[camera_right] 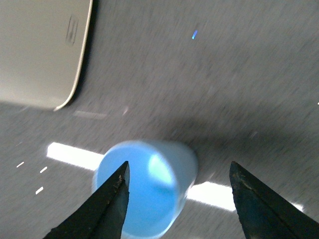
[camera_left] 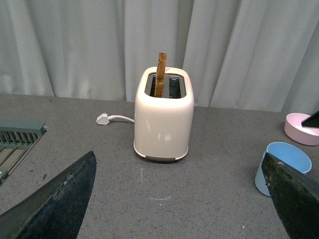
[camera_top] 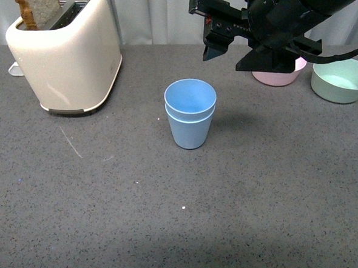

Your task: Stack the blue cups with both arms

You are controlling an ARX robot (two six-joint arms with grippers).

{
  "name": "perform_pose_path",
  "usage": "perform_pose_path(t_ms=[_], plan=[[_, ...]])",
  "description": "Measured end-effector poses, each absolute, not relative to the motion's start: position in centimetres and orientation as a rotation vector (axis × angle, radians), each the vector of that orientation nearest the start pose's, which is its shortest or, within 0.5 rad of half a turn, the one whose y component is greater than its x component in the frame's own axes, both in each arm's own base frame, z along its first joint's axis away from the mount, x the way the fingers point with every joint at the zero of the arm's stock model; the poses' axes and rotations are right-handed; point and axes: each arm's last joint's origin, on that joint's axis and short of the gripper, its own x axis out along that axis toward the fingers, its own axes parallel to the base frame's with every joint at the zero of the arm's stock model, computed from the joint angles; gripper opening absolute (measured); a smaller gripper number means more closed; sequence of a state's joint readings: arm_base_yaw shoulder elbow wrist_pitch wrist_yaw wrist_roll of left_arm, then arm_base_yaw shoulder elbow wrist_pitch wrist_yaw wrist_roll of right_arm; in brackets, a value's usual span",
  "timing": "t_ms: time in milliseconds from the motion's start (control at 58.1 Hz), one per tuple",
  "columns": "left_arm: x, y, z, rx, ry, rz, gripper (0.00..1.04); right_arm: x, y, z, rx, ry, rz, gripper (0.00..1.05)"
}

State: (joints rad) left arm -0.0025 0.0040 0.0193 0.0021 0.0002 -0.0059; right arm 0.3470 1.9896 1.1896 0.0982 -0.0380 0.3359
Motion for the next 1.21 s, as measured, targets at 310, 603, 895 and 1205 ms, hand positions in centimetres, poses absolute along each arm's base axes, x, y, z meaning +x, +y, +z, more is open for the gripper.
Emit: perform_pose_path(t_ms=[310,603,895,1205], plan=[[9.7,0.0,17.0,-0.005,-0.017,-0.001,0.98,30.3,6.7,17.1,0.024,-0.029,-0.003,0.01],[9.7,0.0,17.0,-0.005,-0.017,-0.002,0.98,23.9,3.5,16.0,0.000,0.015,0.009,0.01],[9.7,0.0,17.0,-0.005,-0.017,-0.002,0.98,18.9,1.5,16.1,0.001,0.017,0.005,0.01],[9.7,0.0,17.0,-0.005,-0.017,-0.002,0.98,15.9,0.0,16.2,0.003,0.016,-0.002,0.01]])
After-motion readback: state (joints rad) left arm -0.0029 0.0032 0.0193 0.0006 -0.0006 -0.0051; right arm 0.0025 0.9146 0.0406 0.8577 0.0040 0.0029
